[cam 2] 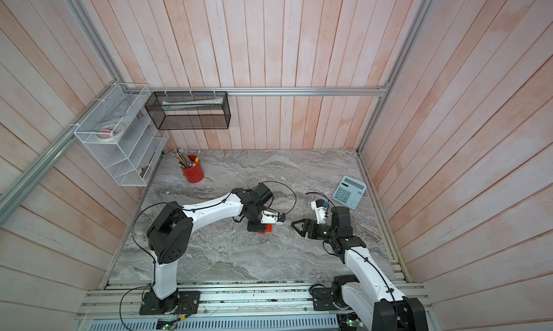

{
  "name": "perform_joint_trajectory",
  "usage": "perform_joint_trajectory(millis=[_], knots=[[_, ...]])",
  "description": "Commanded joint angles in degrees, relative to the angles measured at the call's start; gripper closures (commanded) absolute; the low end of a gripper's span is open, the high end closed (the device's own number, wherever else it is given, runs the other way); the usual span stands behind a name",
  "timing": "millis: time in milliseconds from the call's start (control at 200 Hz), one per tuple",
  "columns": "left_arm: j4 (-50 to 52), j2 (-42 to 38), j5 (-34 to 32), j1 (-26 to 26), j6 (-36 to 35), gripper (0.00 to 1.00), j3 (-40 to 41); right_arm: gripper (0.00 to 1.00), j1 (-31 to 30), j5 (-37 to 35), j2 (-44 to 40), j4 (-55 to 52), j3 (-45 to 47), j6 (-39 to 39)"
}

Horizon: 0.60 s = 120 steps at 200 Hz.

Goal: Assemble the letter s with lego
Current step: Assemble the lego brick with the lego brick.

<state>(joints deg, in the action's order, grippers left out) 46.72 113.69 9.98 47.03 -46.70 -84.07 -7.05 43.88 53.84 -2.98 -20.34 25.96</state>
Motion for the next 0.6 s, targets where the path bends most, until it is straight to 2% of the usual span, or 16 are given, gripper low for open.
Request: perform_joint_trajectory(millis=[0, 335, 595], knots=[[0.03, 0.39, -0.8, 0.08, 0.08, 0.68, 1.72, 0.22, -0.25, 0.88, -0.19, 0.66, 0.76, 0.27], [-1.3, 1.78, 0.31, 0.21, 0.76, 0.69, 2.64, 0.22, -0.24, 0.93, -0.23, 0.56, 0.72, 0.32], [-0.22, 3.59, -2.74, 0.24, 0.72, 0.69, 1.9, 0.22, -0.26, 0.64, -0.44, -0.27, 0.35, -0.05]])
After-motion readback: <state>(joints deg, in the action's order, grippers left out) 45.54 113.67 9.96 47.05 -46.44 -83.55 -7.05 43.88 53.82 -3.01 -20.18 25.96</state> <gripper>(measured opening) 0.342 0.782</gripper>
